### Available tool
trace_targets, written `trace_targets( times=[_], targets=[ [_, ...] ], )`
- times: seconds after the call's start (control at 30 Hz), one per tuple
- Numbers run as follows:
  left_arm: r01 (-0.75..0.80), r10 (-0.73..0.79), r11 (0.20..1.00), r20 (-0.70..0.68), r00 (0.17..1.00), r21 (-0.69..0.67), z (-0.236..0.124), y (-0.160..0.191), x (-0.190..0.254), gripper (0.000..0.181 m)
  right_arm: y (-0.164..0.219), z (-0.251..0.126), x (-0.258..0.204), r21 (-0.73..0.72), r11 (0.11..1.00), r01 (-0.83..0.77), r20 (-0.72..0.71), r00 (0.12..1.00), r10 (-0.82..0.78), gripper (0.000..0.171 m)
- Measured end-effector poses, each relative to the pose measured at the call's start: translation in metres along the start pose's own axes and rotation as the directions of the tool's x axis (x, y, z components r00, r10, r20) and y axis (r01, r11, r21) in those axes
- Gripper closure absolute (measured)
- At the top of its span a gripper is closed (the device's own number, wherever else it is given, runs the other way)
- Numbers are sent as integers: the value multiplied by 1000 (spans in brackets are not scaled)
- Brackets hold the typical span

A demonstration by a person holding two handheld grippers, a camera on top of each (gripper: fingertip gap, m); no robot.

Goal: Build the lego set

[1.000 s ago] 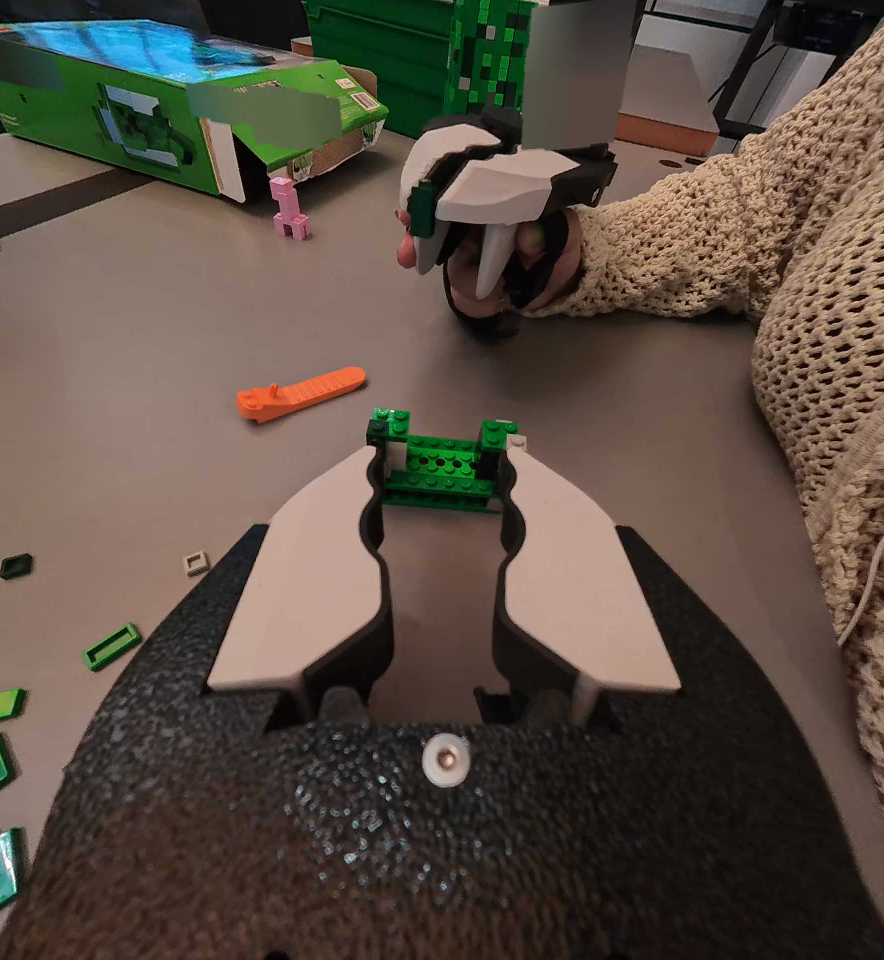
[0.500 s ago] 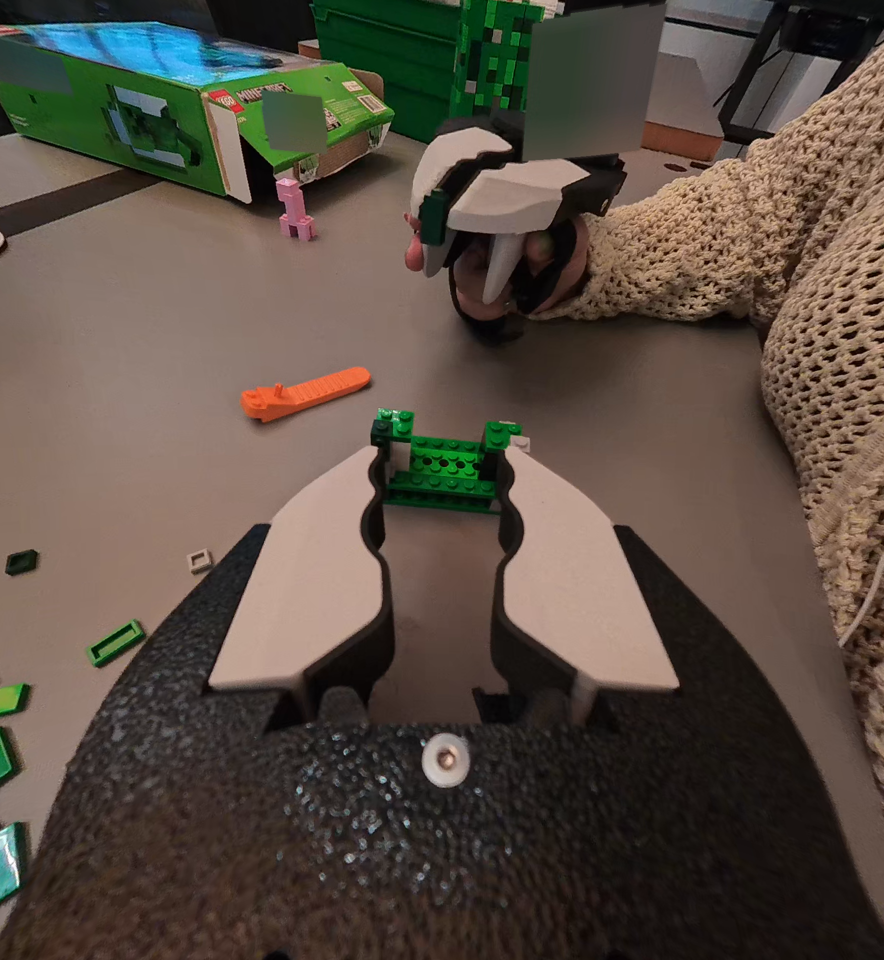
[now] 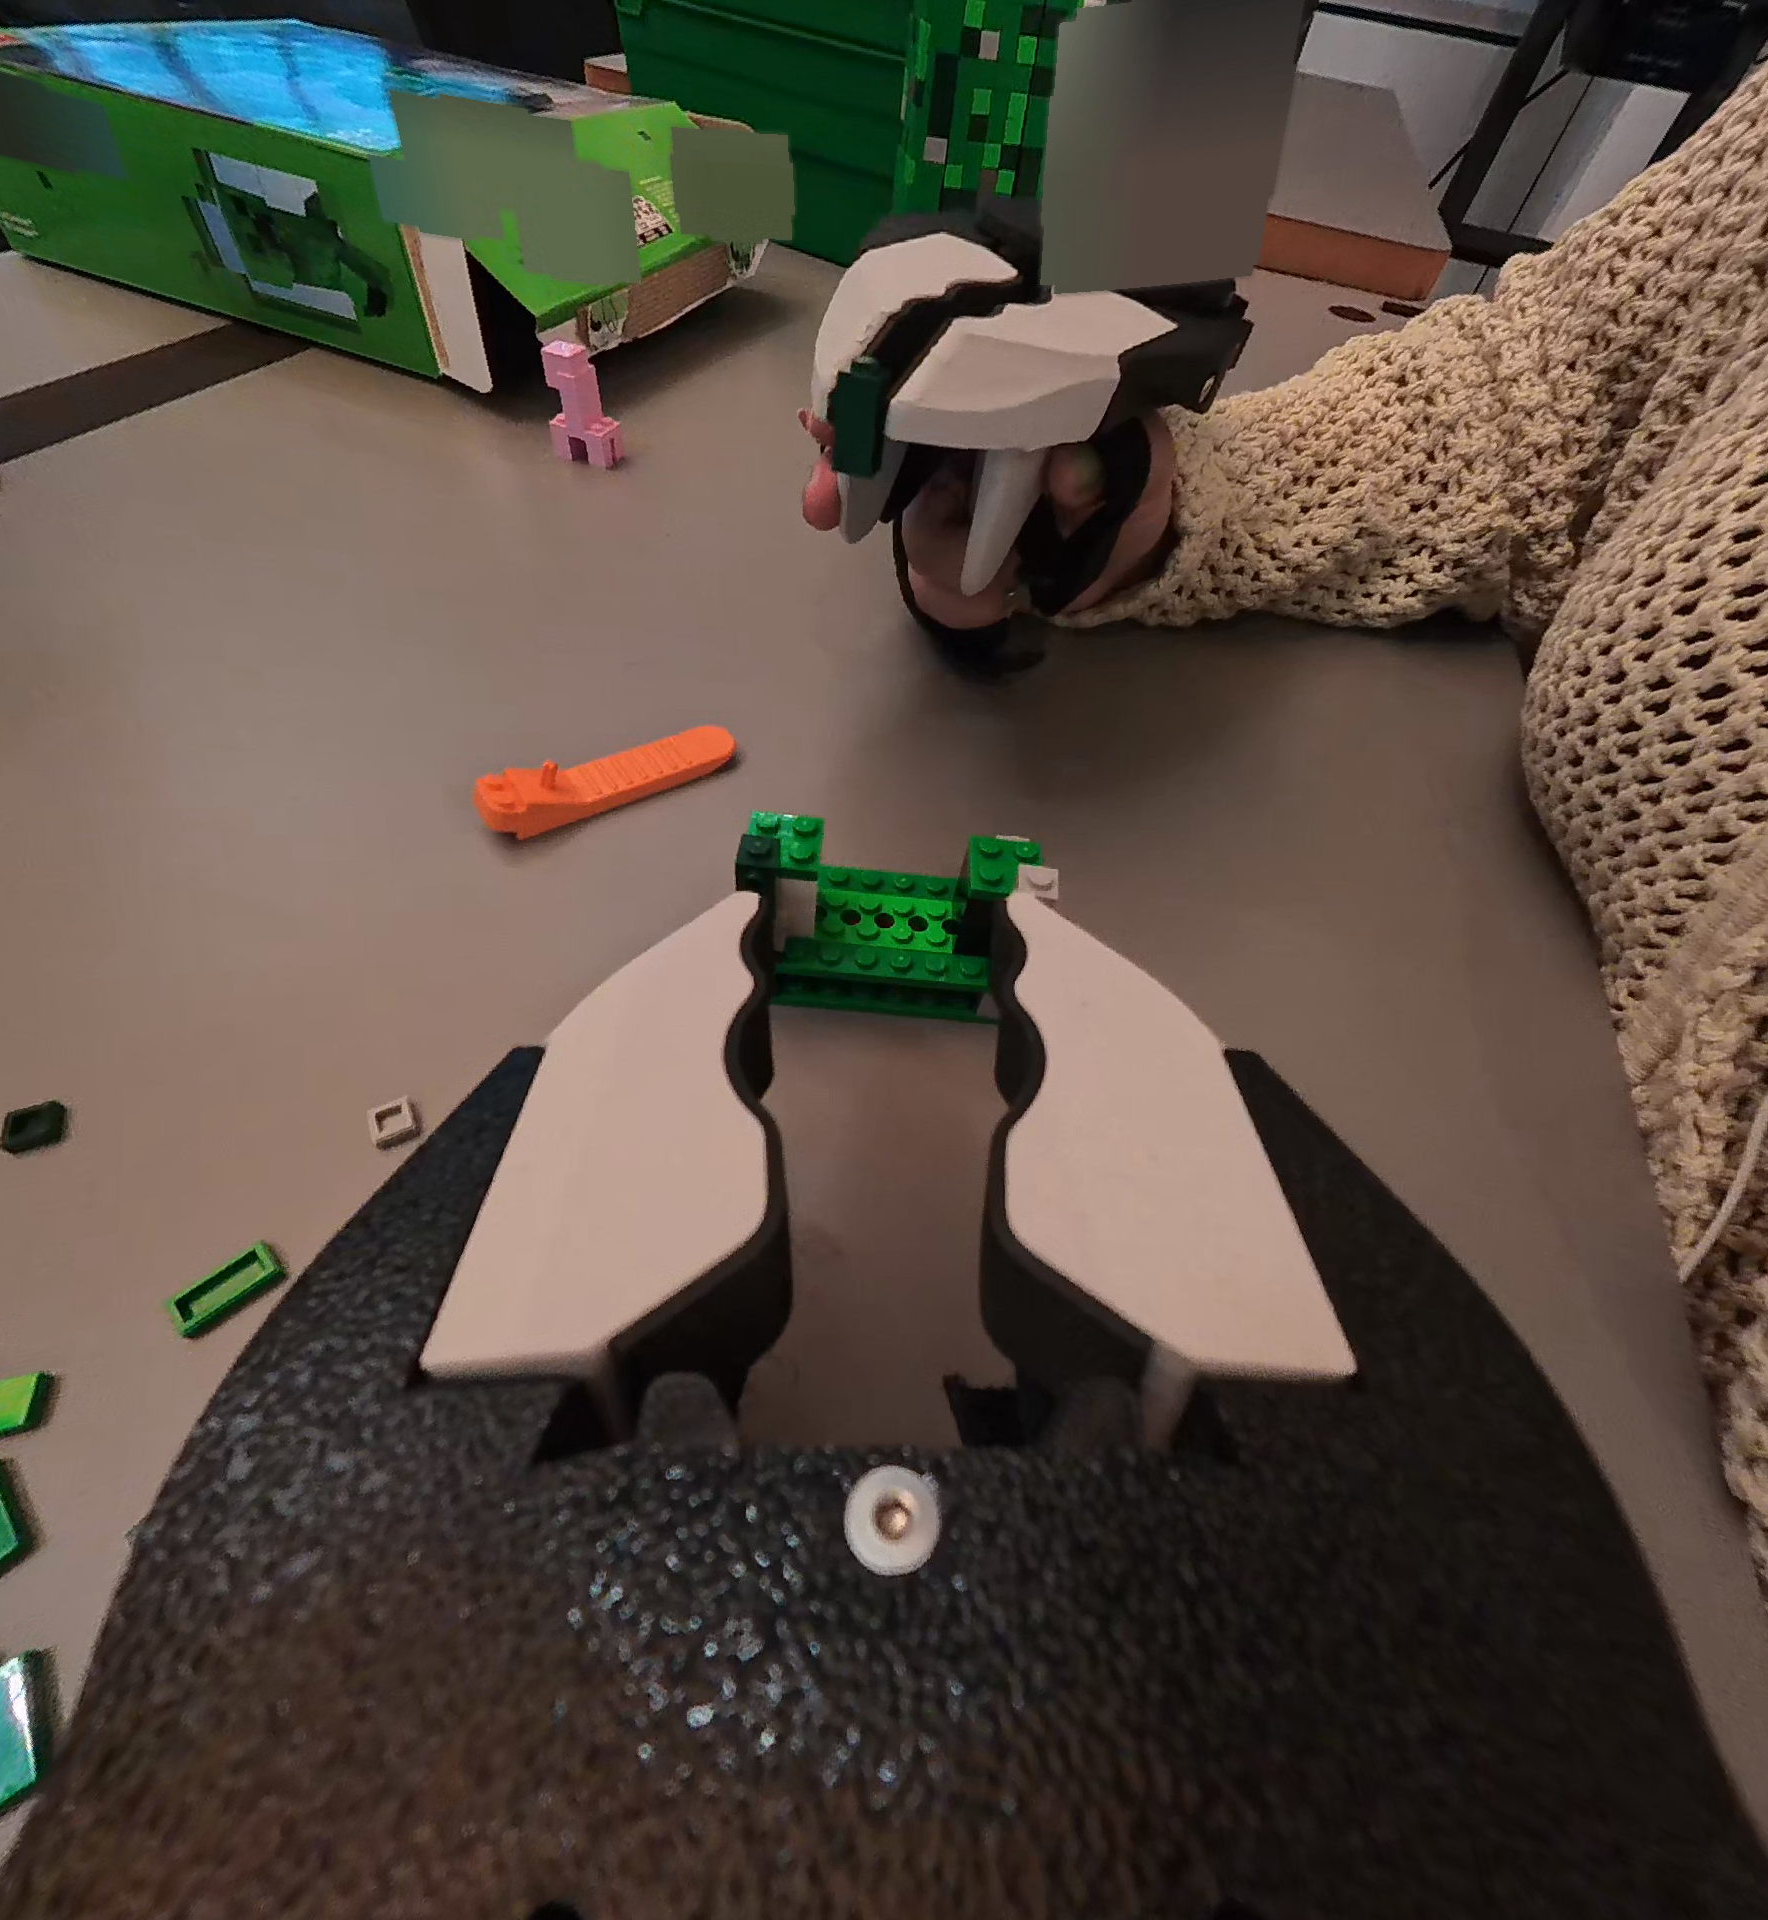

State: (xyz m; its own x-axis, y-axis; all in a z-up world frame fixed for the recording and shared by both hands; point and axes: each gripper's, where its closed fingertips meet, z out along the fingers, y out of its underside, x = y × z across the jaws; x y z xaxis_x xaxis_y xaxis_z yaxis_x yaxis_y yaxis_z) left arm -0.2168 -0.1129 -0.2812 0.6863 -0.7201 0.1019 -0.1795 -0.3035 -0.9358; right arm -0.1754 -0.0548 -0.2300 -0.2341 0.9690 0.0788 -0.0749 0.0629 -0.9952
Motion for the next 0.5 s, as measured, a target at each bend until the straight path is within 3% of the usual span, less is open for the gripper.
trace_targets(
  times=[0.5],
  targets=[
    [-4,4,1000,4,1000,-5,1,1,0,142,0,0,0,-2,1000,-4,3,1000,4,163]
  ],
)
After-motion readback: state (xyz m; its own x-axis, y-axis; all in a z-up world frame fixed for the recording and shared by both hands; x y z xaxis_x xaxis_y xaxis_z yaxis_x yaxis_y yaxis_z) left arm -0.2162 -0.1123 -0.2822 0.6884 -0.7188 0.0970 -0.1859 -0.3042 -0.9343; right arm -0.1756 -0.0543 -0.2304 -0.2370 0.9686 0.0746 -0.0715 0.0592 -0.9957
